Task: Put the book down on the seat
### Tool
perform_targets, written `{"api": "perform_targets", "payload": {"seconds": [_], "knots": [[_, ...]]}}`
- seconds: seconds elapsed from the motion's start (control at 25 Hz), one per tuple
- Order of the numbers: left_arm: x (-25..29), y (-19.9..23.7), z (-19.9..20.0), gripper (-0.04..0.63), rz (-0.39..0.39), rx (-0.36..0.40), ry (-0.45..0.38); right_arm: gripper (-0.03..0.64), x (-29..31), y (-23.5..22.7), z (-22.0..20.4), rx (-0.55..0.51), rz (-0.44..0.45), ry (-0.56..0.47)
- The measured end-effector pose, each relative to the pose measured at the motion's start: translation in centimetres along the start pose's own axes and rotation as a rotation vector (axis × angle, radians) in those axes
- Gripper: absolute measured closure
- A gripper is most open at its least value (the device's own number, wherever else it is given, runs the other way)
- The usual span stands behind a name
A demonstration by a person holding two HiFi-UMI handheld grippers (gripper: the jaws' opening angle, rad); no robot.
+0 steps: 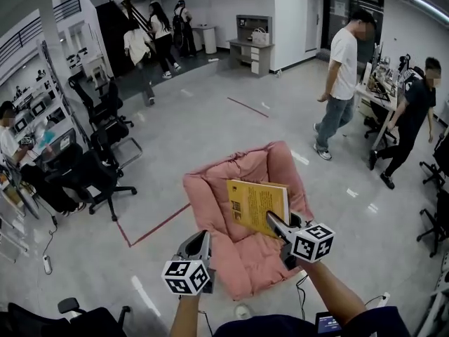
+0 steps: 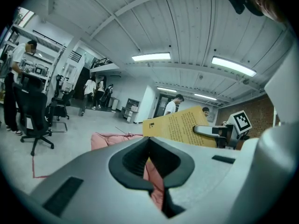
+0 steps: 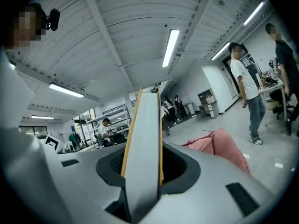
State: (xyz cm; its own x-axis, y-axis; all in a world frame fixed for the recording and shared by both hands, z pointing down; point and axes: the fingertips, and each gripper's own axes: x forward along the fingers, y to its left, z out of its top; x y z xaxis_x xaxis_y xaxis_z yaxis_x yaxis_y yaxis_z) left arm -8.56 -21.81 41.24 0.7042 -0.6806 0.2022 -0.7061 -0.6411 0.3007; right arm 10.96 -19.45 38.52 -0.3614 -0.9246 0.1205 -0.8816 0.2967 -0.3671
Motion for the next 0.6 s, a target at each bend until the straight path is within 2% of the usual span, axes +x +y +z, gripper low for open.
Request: {"api": "perform_targets", "payload": {"seconds": [0.36,0.6], "knots": [[1.1,2.6,-1.1,0.589,-0.034,-0.017,0.026,0.465,1.5,-0.4,-1.8,0.007,-0.052,0.021],[2.3,2.7,-1.7,0.589,-0.055,-0.037,0.042,0.465,1.9,-1.1,-2.5,0.008,-0.078,0.042]]}}
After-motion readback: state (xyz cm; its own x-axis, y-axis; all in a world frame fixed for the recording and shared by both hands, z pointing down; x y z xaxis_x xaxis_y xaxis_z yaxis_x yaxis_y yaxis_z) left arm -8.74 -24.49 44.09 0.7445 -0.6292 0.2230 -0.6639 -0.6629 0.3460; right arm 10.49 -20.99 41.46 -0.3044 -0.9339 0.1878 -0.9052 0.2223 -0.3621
